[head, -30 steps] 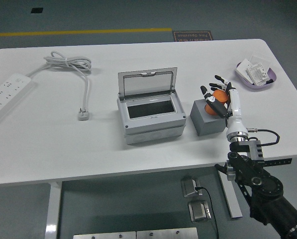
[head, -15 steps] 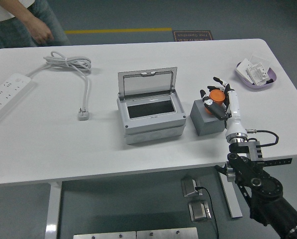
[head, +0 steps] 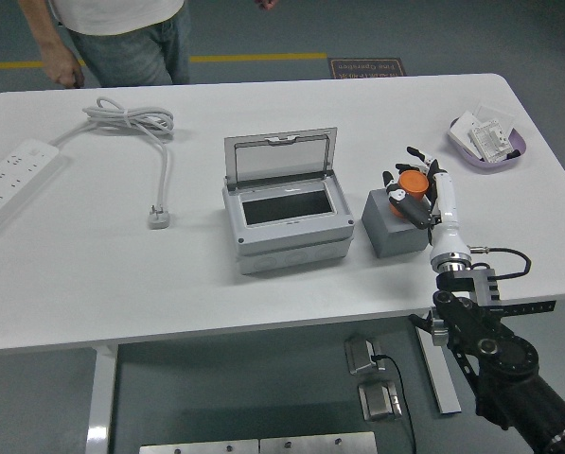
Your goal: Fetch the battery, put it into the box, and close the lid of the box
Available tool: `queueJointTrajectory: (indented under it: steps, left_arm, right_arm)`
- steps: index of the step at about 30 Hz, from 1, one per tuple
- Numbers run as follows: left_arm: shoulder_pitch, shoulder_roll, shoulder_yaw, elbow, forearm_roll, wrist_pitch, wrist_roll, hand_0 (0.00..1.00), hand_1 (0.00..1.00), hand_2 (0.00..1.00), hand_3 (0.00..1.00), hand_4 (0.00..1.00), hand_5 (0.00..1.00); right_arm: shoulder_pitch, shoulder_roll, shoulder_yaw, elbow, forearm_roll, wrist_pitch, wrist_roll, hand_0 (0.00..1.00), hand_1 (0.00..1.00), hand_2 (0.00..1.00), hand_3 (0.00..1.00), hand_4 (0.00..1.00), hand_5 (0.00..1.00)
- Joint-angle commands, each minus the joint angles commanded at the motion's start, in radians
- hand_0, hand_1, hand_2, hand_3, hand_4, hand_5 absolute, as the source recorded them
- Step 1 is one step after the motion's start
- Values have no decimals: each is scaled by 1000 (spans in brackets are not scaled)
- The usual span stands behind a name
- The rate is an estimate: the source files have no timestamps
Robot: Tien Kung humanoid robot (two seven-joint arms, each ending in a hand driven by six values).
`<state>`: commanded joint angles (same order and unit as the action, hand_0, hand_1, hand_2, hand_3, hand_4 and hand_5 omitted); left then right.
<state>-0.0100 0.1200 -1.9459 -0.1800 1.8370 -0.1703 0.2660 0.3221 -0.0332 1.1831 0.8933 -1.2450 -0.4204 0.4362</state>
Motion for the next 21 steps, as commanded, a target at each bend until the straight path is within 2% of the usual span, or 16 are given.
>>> queueJointTrajectory:
  steps: [8, 9, 14, 15, 20, 21]
  left_arm:
    - [-1, 0, 2, 0, -1, 0, 0, 671, 678, 659, 750, 735, 372]
    - [-1, 0, 2, 0, -1, 0, 0, 670, 678, 660, 751, 734, 371]
    - [-2, -1, 3, 0, -1, 0, 0, 670, 678, 660, 751, 734, 371]
    - [-2, -1, 3, 0, -2, 0, 0, 669, 678, 659, 750, 733, 362]
    - [-2, -2, 5, 0, -3, 1, -1, 669, 678, 659, 750, 733, 362]
    - [-2, -2, 6, 0, -3, 1, -1, 669, 678, 659, 751, 738, 356]
  right_arm:
    - [-1, 1, -3, -1, 0, 2, -4, 588, 689, 657, 799, 711, 225]
    - [-1, 1, -3, -1, 0, 3, -5, 578, 684, 642, 787, 669, 206]
    - [-2, 0, -4, 0, 7, 7, -9, 578, 684, 642, 787, 669, 206]
    - [-3, 0, -4, 0, 8, 8, -9, 567, 680, 611, 753, 532, 104]
    - [-5, 1, -5, 0, 13, 11, -17, 567, 680, 611, 753, 532, 104]
    - [-5, 1, -6, 0, 14, 12, -19, 564, 647, 554, 661, 267, 149]
